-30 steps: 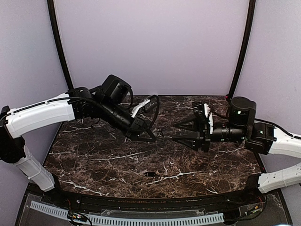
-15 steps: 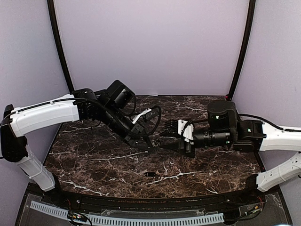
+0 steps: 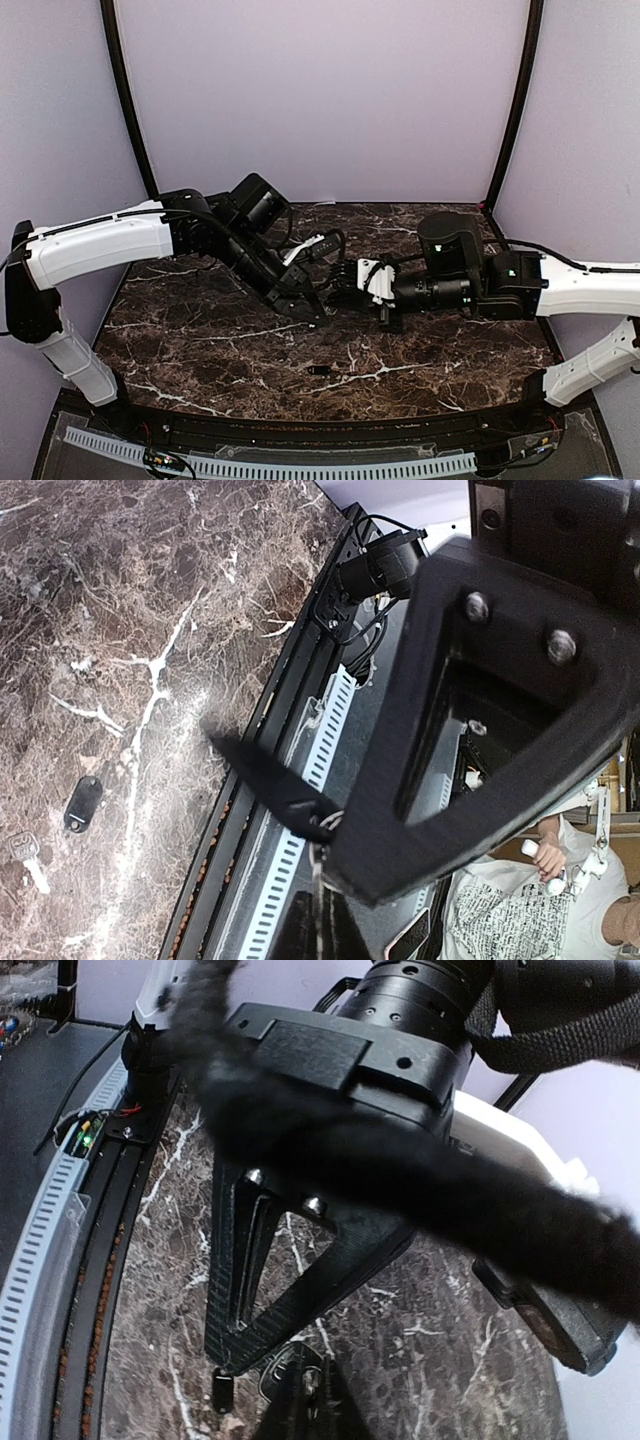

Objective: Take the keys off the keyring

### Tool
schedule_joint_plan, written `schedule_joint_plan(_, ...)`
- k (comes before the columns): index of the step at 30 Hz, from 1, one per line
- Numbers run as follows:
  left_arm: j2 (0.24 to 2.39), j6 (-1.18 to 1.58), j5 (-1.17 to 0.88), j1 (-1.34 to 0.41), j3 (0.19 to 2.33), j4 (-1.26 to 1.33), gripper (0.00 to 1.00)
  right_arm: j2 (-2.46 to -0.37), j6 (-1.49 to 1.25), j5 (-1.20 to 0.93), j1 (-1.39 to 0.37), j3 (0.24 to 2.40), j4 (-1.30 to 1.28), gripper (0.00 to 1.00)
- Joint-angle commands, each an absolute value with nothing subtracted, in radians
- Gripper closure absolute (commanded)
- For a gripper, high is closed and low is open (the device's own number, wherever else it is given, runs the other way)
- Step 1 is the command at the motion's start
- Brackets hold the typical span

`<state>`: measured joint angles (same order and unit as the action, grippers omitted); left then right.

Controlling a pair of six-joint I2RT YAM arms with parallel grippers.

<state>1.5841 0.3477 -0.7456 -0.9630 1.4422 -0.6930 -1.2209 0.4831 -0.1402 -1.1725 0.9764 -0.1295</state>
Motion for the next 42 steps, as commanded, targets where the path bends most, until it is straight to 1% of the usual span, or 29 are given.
schedule_joint_plan(1, 1.583, 0.328, -0.765, -0.962, 1.479, -0.716, 1.0, -1.236, 0.485, -0.162, -1.181, 1.015, -0.124, 1.0)
schedule_joint_plan(4, 1.578, 0.325, -0.757, -0.962, 1.477, -0.71, 1.0, -1.239, 0.479, -0.171, -1.181, 1.001, -0.112, 1.0)
schedule_joint_plan(6, 1.573, 0.326, -0.749, -0.961, 1.473, -0.7, 1.0, -1.23, 0.453, -0.172, -1.181, 0.969, -0.06, 1.0)
schedule_joint_plan(12, 1.547, 0.35, -0.768, -0.957, 1.425, -0.621, 1.0, -1.156, 0.292, -0.227, -1.179, 0.806, 0.254, 1.0)
schedule_joint_plan(16, 1.529, 0.362, -0.795, -0.956, 1.407, -0.561, 1.0, -1.164, 0.176, -0.269, -1.179, 0.75, 0.433, 1.0)
schedule_joint_plan(19, 1.517, 0.36, -0.859, -0.956, 1.391, -0.528, 1.0, -1.185, 0.12, -0.296, -1.178, 0.73, 0.522, 1.0)
schedule_joint_plan(24, 1.5, 0.337, -0.897, -0.956, 1.37, -0.507, 1.0, -1.216, 0.035, -0.359, -1.165, 0.714, 0.632, 1.0)
schedule_joint_plan(30, 1.464, 0.312, -0.897, -0.956, 1.329, -0.433, 1.0, -1.255, -0.134, -0.475, -1.126, 0.688, 0.795, 1.0)
schedule_joint_plan(42, 1.448, 0.294, -0.95, -0.956, 1.312, -0.299, 1.0, -1.323, -0.227, -0.544, -1.124, 0.707, 0.917, 1.0)
